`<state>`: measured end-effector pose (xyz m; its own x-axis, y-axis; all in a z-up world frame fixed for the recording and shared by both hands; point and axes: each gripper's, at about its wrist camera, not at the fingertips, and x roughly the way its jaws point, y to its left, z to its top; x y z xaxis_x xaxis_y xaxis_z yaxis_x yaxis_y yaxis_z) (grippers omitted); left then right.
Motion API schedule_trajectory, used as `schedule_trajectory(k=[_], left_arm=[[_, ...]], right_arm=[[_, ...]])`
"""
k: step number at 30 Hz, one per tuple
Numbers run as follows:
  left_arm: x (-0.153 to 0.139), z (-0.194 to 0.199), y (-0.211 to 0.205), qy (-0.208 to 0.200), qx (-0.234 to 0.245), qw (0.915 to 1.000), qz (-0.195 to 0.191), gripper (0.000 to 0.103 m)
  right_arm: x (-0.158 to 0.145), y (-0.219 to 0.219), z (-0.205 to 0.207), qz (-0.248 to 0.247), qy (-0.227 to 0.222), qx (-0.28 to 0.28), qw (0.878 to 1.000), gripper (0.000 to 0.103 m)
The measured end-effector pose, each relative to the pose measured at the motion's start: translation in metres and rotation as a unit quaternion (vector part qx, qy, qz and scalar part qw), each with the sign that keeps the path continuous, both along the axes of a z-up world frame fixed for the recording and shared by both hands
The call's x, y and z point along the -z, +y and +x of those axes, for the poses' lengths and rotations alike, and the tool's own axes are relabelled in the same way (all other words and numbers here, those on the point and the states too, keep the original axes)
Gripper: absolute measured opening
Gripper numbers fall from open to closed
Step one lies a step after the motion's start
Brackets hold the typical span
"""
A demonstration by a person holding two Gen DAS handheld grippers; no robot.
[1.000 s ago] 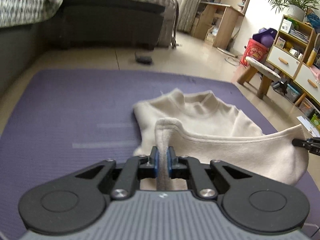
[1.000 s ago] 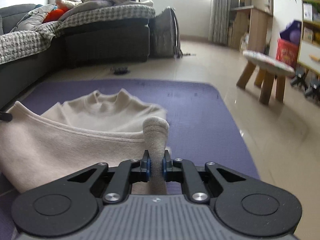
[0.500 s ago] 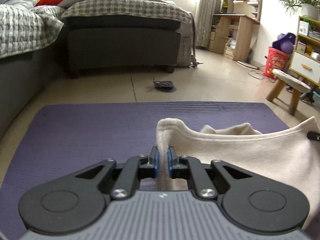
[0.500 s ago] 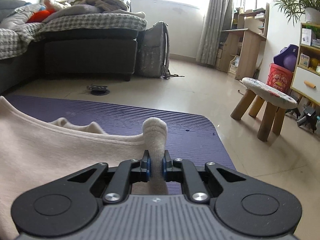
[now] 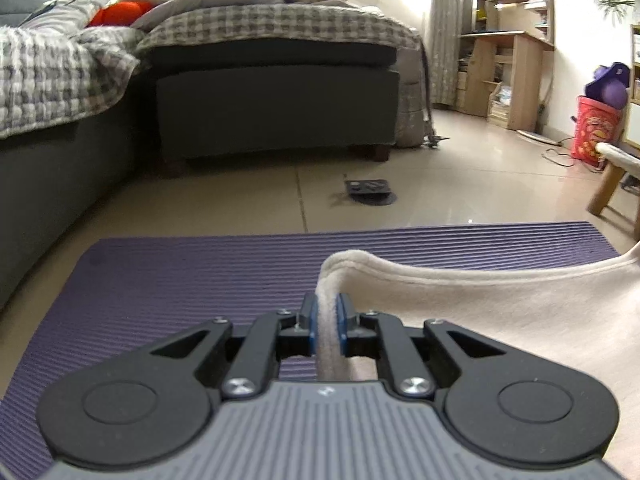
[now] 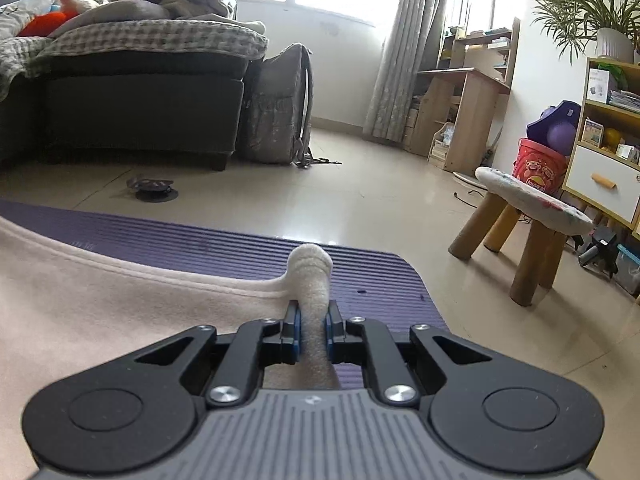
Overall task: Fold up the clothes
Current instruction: 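Carry the hem edge over the collar with both tools, then open both tools and release the folded shirt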
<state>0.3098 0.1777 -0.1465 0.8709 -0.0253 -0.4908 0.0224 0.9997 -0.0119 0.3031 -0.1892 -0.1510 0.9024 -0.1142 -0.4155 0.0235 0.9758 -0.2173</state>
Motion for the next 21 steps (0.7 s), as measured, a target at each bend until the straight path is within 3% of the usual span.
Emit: schedule_trajectory(k=[1, 2, 7, 10, 12, 13, 14, 15, 17, 21], left_arm=[[0.002, 0.001, 0.001, 0.001, -0.008, 1.0, 0.005, 0.003], [0.004, 0.003, 0.004, 0.001, -0.027, 0.9995, 0.012, 0.002], [0.016, 0.018, 0.044, 0.048, -0.106, 0.9912, -0.062, 0.003], [0.019, 0.016, 0.054, 0.067, -0.106, 0.9885, -0.085, 0.006], [0.019, 0.013, 0.052, 0.075, -0.091, 0.9894, -0.084, 0.018], [0.02, 0.013, 0.051, 0.08, -0.086, 0.9894, -0.085, 0.033], [0.019, 0.011, 0.049, 0.084, -0.082, 0.9893, -0.087, 0.048], [0.017, 0.009, 0.046, 0.086, -0.075, 0.9895, -0.089, 0.053], [0.012, 0.003, 0.039, 0.083, -0.056, 0.9916, -0.081, 0.056], [-0.006, -0.019, 0.019, 0.059, -0.004, 0.9974, -0.041, 0.054]], right_arm=[[0.002, 0.001, 0.004, -0.004, 0.004, 0.002, 1.0, 0.01], [0.004, 0.003, 0.008, -0.007, 0.007, 0.004, 1.0, 0.01], [0.019, 0.009, 0.02, -0.022, 0.039, 0.0, 0.999, 0.01], [0.027, 0.014, 0.023, -0.031, 0.064, 0.0, 0.997, 0.011], [0.028, 0.012, 0.027, -0.025, 0.082, 0.004, 0.996, 0.019], [0.028, 0.011, 0.029, -0.022, 0.088, 0.007, 0.996, 0.025], [0.026, 0.01, 0.028, -0.018, 0.088, 0.013, 0.996, 0.04], [0.024, 0.008, 0.026, -0.011, 0.086, 0.017, 0.996, 0.052], [0.019, 0.004, 0.022, 0.002, 0.082, 0.025, 0.996, 0.058], [0.006, 0.001, -0.002, 0.026, 0.06, 0.026, 0.997, 0.063]])
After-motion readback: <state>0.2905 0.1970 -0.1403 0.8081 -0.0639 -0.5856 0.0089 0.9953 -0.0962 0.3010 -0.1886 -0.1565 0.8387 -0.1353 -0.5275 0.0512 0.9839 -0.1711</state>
